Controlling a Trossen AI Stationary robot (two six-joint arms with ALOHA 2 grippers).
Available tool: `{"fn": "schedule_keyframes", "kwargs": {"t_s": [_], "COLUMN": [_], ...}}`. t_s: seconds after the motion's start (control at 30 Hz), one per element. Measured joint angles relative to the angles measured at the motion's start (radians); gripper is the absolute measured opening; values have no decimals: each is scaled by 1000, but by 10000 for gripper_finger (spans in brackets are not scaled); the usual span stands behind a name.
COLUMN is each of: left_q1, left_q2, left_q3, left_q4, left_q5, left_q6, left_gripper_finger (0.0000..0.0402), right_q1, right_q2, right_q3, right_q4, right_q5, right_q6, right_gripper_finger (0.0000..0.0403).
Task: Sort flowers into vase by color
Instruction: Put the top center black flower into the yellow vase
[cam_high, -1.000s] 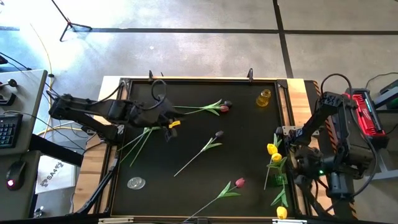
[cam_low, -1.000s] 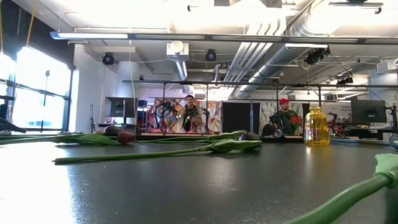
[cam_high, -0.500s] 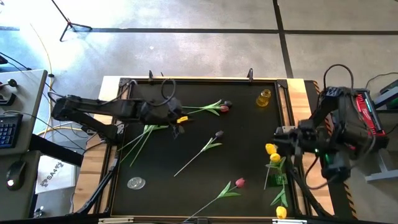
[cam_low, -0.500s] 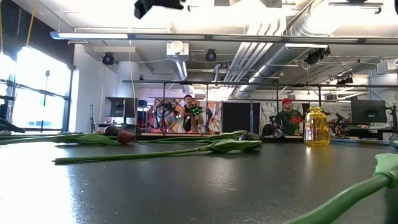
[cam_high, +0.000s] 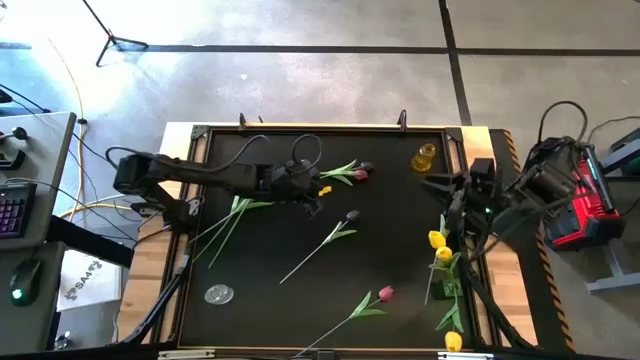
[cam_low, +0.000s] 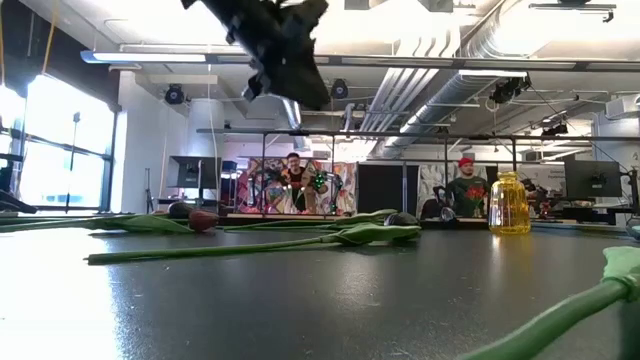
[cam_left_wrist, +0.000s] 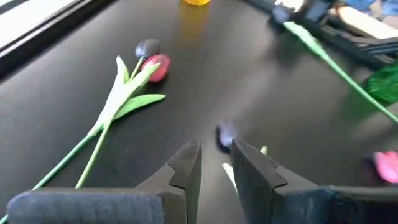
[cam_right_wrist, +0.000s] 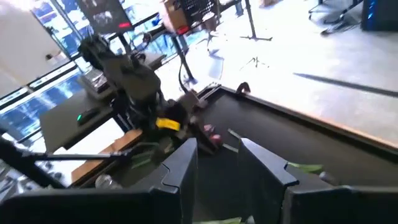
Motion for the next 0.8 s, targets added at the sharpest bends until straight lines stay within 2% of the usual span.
{"fn": "schedule_keyframes", "kwargs": {"t_s": [0.2, 0.43, 0.63, 0.8], "left_q1": [107, 244, 355, 419], "left_q2": [48, 128, 198, 244], "left_q3": [0, 0, 0, 0], "left_q4": [-6, -1, -3, 16], "left_q5": [133, 216, 348, 429], "left_q6": [43, 272, 416, 480], "left_gripper_finger": [113, 162, 162, 152], "right_q1": [-134, -348, -526, -615], "right_q2": [17, 73, 154, 190], "right_q3": [0, 0, 0, 0], "right_q4": [146, 160, 205, 275], "right_q5": [-113, -242, -387, -460], "right_q6": [-137, -44, -44, -63], "right_gripper_finger": [106, 106, 106, 106]}}
